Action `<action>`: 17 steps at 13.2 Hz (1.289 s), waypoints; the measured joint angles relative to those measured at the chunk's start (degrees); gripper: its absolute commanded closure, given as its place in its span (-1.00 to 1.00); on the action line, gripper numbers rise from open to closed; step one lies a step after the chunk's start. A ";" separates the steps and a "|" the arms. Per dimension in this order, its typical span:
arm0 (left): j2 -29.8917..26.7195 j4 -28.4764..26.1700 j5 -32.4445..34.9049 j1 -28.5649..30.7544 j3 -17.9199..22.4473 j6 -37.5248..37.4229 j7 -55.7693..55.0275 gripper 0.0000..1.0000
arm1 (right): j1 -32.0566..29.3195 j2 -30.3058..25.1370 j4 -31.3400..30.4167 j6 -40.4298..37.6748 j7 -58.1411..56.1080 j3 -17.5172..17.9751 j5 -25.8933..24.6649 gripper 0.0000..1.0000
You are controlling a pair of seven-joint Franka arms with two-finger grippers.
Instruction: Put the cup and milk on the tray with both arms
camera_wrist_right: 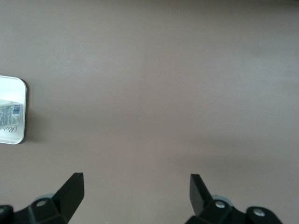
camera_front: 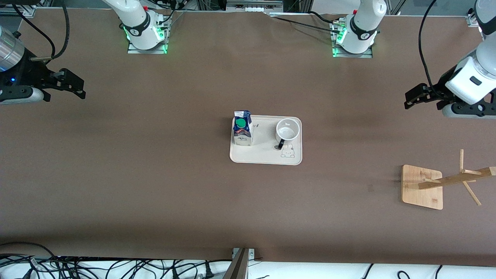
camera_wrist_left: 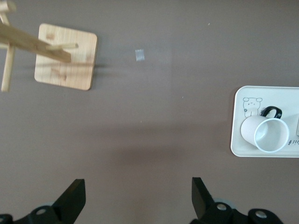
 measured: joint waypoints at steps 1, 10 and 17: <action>-1.39 -2.22 0.46 -0.27 -0.05 0.84 -0.82 -1.00 | 0.00 0.00 0.00 -0.02 0.00 0.01 0.00 -1.00; -1.12 -2.58 2.89 -2.04 -0.76 3.04 -2.12 -1.00 | 0.44 0.11 0.02 0.08 0.00 0.94 0.00 -1.00; 0.05 -0.75 2.89 -2.38 -0.77 2.96 -2.10 -1.00 | 1.08 0.68 0.02 0.25 0.00 0.98 0.00 -1.00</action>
